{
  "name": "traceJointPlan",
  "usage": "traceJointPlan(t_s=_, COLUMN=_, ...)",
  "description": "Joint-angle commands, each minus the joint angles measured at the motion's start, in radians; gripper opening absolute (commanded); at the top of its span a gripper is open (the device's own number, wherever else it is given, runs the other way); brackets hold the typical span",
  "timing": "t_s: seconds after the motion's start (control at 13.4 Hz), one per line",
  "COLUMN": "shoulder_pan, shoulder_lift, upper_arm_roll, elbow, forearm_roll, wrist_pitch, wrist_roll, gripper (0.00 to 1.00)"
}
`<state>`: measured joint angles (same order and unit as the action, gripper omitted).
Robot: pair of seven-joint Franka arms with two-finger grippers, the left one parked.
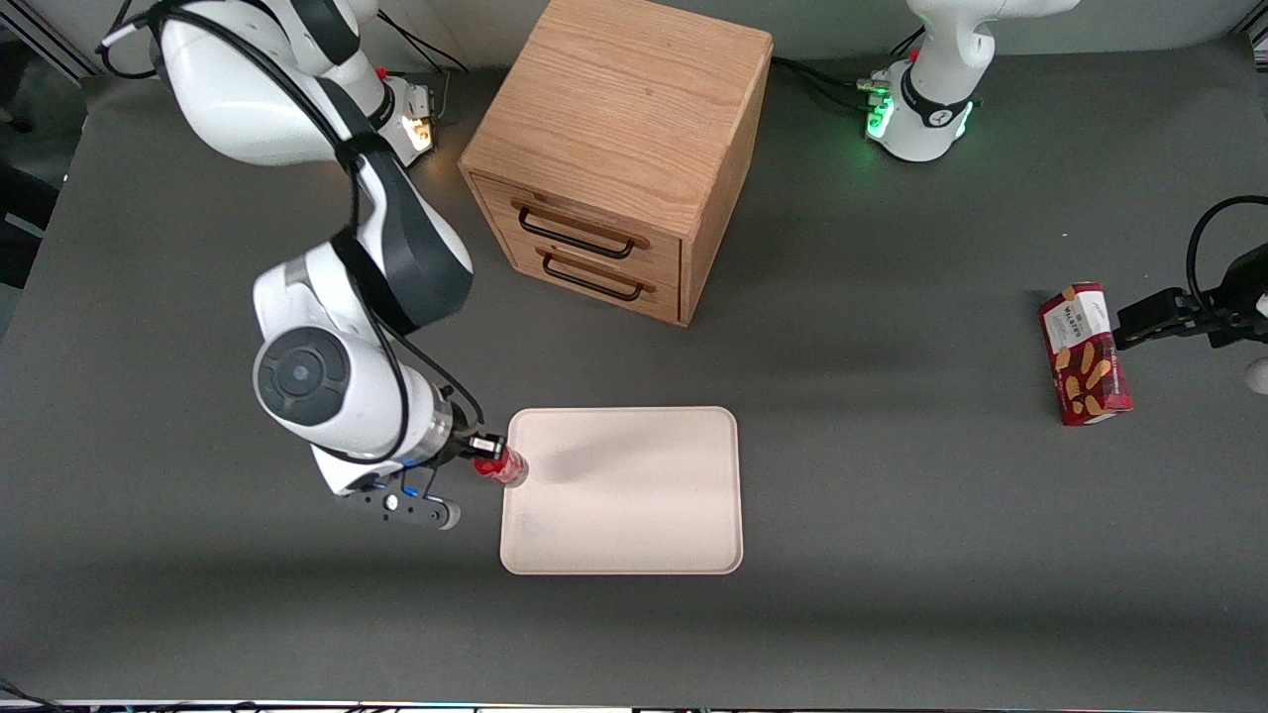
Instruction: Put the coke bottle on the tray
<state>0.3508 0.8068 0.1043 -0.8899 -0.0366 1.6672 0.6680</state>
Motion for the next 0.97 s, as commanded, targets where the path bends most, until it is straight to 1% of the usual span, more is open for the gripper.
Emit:
traceJointPlan(t_s=0.0, shoulder_pan=0.019, shoulder_lift=0.044, upper_arm_roll=-0.002, elbow=0.042, forearm_roll=-0.028, wrist_pitch=0.035, wrist_roll=0.038, gripper=0.0)
traceJointPlan(t_s=0.37, shoulder_pan=0.027, shoulder_lift=0.069, upper_arm_roll=0.0, elbow=0.002, forearm_roll=-0.025, wrist_pitch=0.057, wrist_roll=0.035, gripper=0.0)
traceJointPlan(t_s=0.52, shoulder_pan=0.027, shoulder_lift=0.069, upper_arm_roll=0.0, elbow=-0.053, forearm_roll=-0.025, wrist_pitch=0.112, wrist_roll=0.038, gripper=0.0)
traceJointPlan(t_s=0.82, shoulder_pan=0.027, shoulder_lift=0.068, upper_arm_roll=0.0, elbow=-0.061, forearm_roll=-0.023, wrist_pitch=0.121, wrist_roll=0.041, gripper=0.0)
traceJointPlan(t_s=0.9, shoulder_pan=0.027, shoulder_lift=0.068, upper_arm_roll=0.0, elbow=-0.061, forearm_roll=-0.023, wrist_pitch=0.123, wrist_roll=0.042, gripper=0.28)
